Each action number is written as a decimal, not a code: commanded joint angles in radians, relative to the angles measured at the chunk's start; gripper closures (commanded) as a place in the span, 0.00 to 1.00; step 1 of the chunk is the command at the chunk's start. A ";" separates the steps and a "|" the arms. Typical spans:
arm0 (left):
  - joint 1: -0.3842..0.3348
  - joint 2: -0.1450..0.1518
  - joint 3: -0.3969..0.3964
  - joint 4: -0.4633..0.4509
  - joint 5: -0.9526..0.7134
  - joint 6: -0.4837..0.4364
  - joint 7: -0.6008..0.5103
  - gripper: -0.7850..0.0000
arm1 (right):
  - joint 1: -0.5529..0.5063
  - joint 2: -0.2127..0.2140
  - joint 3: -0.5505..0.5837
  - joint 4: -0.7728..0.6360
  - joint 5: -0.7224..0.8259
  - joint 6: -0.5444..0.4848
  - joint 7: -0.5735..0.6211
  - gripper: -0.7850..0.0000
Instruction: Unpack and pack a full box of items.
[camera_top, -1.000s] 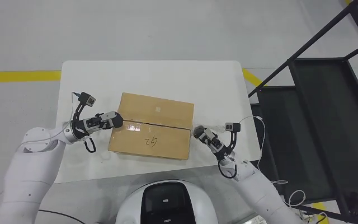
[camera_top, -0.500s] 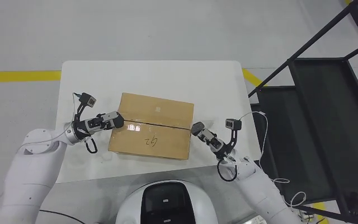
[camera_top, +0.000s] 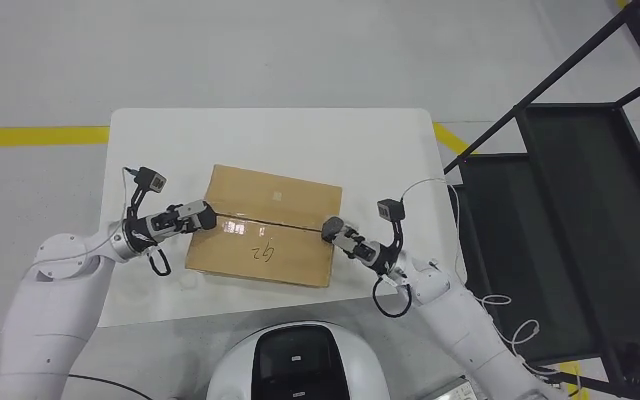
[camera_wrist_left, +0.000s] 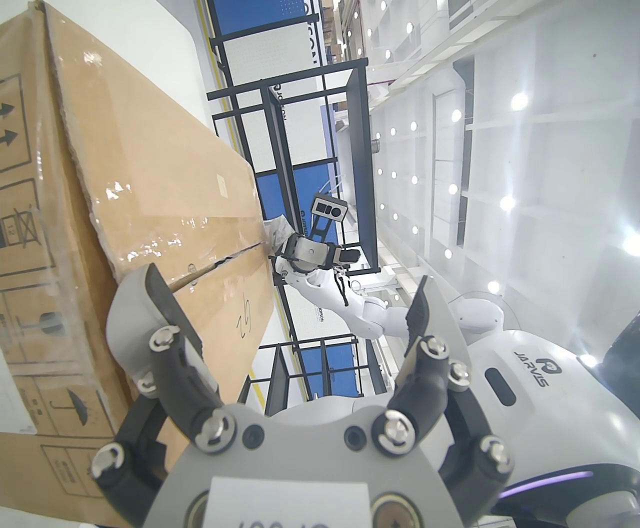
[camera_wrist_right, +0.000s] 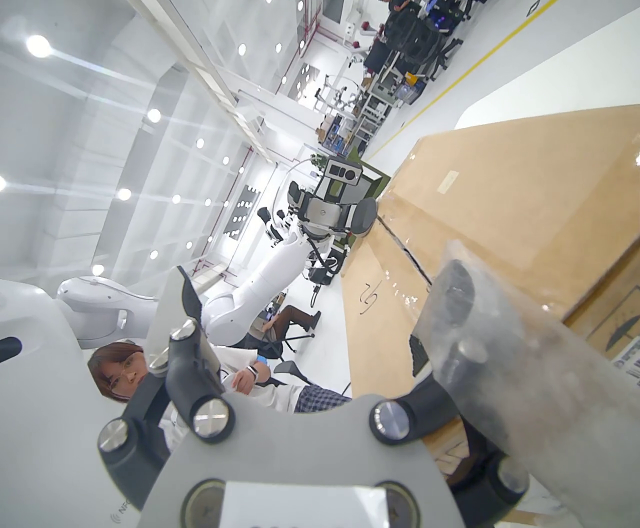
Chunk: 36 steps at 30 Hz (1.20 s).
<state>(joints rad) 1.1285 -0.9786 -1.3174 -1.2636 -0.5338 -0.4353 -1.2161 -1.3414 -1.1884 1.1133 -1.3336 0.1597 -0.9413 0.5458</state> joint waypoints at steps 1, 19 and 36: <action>0.002 0.001 -0.003 0.001 -0.001 0.000 0.000 0.00 | 0.013 0.001 -0.003 -0.004 -0.012 0.022 0.017 0.00; -0.013 -0.001 -0.002 0.030 -0.023 0.005 -0.006 0.00 | 0.100 -0.002 -0.005 -0.087 -0.229 0.037 -0.029 0.00; 0.033 0.025 -0.182 0.053 -0.145 -0.021 0.031 0.00 | 0.215 -0.038 -0.164 -0.037 -0.168 0.161 0.014 0.00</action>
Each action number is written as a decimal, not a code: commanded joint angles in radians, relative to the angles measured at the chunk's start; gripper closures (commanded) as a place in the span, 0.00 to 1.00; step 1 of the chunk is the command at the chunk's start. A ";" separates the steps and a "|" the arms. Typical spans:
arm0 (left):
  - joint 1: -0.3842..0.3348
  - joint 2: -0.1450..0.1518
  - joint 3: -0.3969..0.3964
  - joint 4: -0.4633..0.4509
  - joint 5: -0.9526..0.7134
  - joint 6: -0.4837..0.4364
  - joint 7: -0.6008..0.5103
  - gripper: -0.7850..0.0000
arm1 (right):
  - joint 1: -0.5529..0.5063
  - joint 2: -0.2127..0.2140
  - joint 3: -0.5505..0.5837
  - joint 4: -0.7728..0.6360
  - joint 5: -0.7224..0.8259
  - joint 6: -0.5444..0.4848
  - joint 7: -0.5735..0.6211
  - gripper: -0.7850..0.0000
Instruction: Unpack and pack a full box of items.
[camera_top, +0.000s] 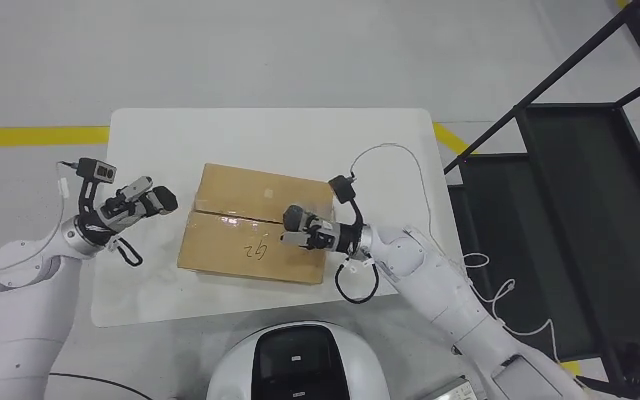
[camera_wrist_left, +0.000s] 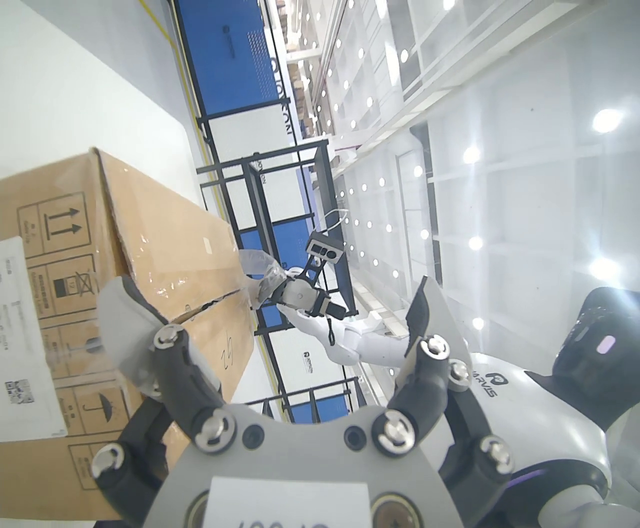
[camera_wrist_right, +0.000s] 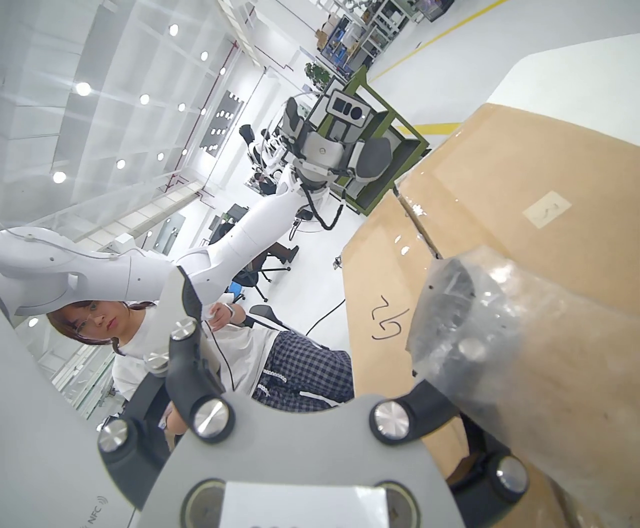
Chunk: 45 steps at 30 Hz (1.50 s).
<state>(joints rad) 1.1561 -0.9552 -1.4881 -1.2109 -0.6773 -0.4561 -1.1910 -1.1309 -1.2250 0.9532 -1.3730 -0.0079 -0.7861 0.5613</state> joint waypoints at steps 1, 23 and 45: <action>0.011 0.003 -0.024 0.001 -0.006 -0.001 0.013 0.00 | 0.010 -0.004 -0.014 0.008 -0.001 0.018 -0.001 0.00; 0.128 0.018 -0.145 -0.080 -0.019 0.006 0.071 0.00 | 0.094 -0.061 -0.127 0.084 -0.087 0.054 -0.117 0.00; 0.187 0.021 -0.220 -0.086 -0.079 -0.019 0.049 0.00 | 0.104 -0.091 -0.143 0.076 -0.024 0.146 -0.136 0.00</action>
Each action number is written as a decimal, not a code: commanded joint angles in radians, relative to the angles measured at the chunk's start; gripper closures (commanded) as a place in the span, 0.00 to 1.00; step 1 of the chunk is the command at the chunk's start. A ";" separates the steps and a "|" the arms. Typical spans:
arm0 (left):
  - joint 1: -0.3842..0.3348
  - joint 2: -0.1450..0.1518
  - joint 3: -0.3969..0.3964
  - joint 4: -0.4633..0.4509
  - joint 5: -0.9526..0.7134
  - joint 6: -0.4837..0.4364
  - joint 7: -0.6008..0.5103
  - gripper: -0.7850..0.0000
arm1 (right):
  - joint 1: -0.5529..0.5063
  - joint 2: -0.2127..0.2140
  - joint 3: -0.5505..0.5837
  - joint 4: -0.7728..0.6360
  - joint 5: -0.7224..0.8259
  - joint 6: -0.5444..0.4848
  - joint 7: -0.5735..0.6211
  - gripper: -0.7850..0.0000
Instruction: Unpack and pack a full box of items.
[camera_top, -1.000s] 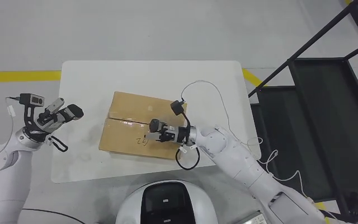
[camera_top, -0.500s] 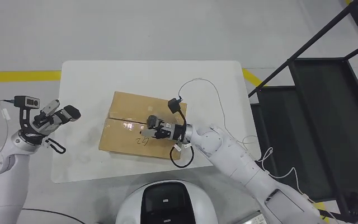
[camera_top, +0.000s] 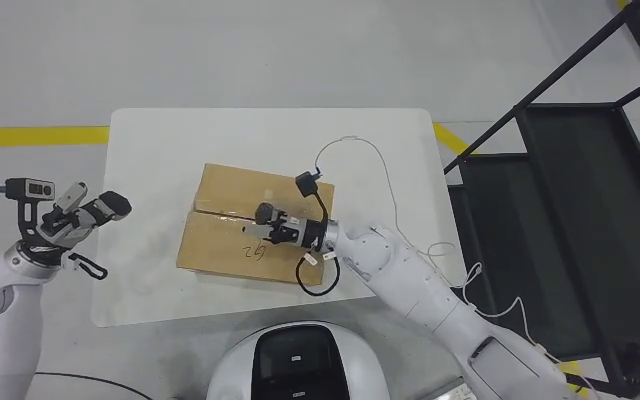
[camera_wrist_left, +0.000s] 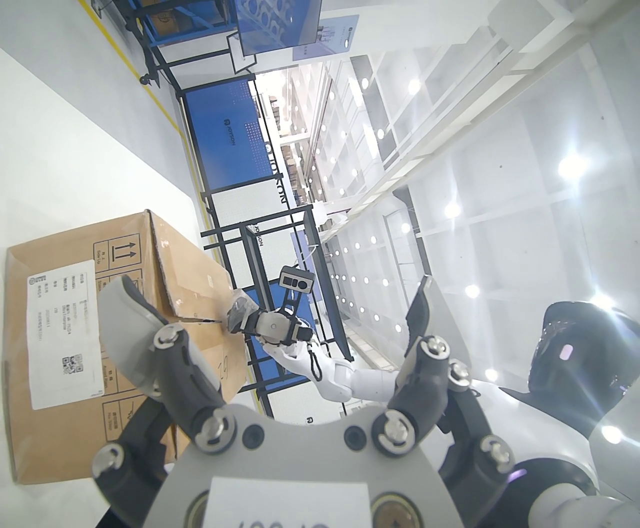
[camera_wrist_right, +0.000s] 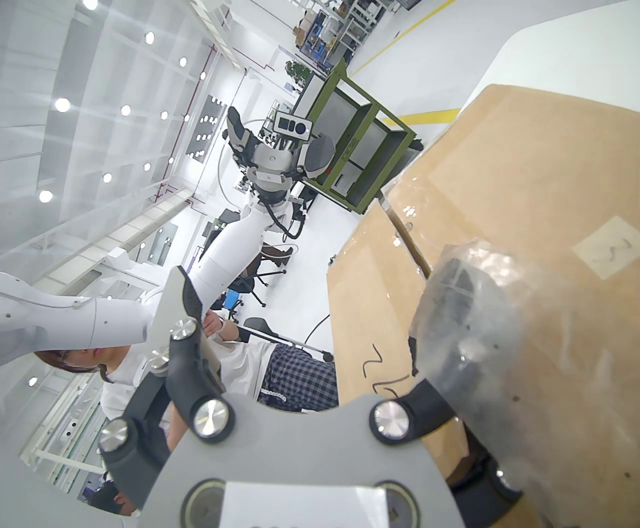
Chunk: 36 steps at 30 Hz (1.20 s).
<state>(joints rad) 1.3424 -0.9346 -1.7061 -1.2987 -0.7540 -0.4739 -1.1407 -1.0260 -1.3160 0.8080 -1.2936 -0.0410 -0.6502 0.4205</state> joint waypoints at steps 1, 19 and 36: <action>0.002 0.000 -0.004 0.005 -0.006 -0.003 -0.004 0.00 | -0.002 0.000 0.004 -0.007 0.016 0.022 0.013 0.00; -0.008 -0.005 -0.018 0.085 -0.042 -0.022 -0.041 0.00 | 0.035 -0.029 -0.020 0.024 0.087 0.128 0.064 0.00; -0.015 -0.002 -0.067 0.152 -0.035 -0.071 -0.036 0.00 | 0.095 -0.071 -0.071 0.065 0.046 0.164 0.039 0.00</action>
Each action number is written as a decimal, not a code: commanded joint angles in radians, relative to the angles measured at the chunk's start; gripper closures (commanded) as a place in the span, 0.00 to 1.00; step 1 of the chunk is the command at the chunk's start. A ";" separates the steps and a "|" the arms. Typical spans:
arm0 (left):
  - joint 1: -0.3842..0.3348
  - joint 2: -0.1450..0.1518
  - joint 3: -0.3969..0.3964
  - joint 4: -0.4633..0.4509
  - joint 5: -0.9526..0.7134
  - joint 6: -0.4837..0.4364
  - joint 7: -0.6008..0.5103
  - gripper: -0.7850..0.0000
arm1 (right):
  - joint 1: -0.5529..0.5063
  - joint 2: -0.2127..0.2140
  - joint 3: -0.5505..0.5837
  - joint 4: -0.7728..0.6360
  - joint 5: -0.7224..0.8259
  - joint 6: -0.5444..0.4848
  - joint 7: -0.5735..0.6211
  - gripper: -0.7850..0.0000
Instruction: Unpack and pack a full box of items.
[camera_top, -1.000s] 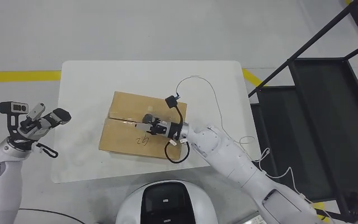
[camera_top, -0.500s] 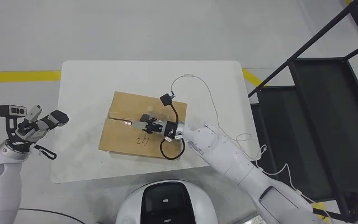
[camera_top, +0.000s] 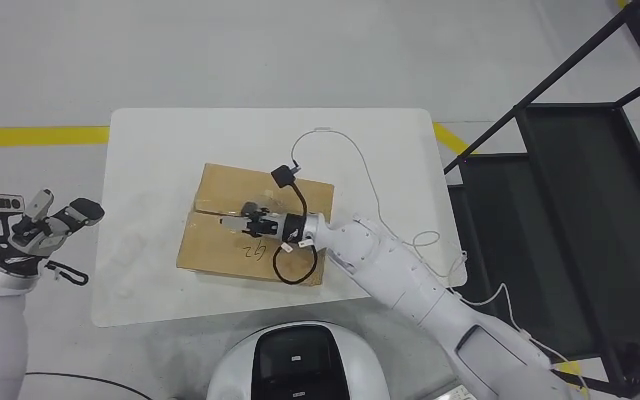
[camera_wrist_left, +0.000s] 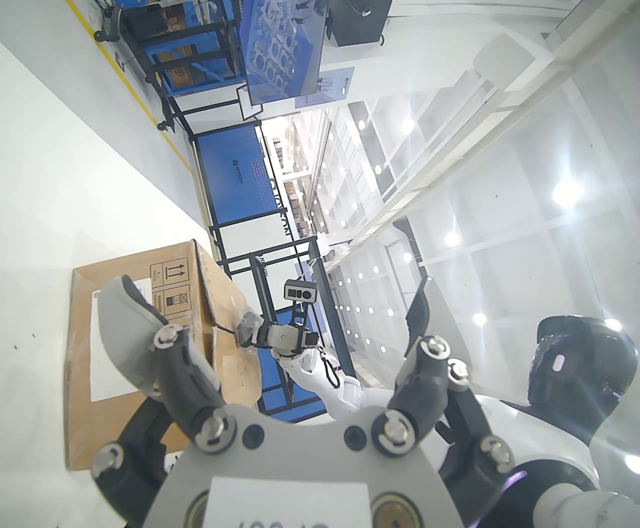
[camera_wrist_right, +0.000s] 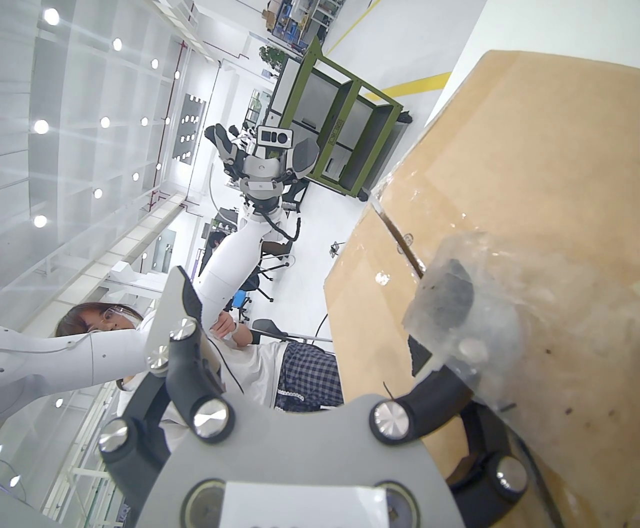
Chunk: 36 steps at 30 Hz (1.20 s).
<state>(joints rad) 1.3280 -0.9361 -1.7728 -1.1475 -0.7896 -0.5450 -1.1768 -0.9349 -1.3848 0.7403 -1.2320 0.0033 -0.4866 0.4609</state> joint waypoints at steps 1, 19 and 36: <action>-0.001 0.000 -0.001 0.003 0.000 0.000 0.000 0.00 | 0.008 -0.006 -0.008 0.008 0.002 -0.001 -0.003 0.00; 0.032 0.003 -0.047 -0.005 0.014 0.001 0.019 0.00 | 0.135 -0.111 -0.124 0.169 0.078 -0.018 -0.013 0.00; 0.064 0.004 -0.074 -0.032 0.036 0.012 0.046 0.00 | 0.232 -0.226 -0.172 0.373 0.156 -0.078 -0.075 0.00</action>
<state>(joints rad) 1.3915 -0.9322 -1.8476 -1.1786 -0.7555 -0.5334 -1.1314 -0.7041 -1.6063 0.5670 -0.8677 0.1515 -0.5635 0.3894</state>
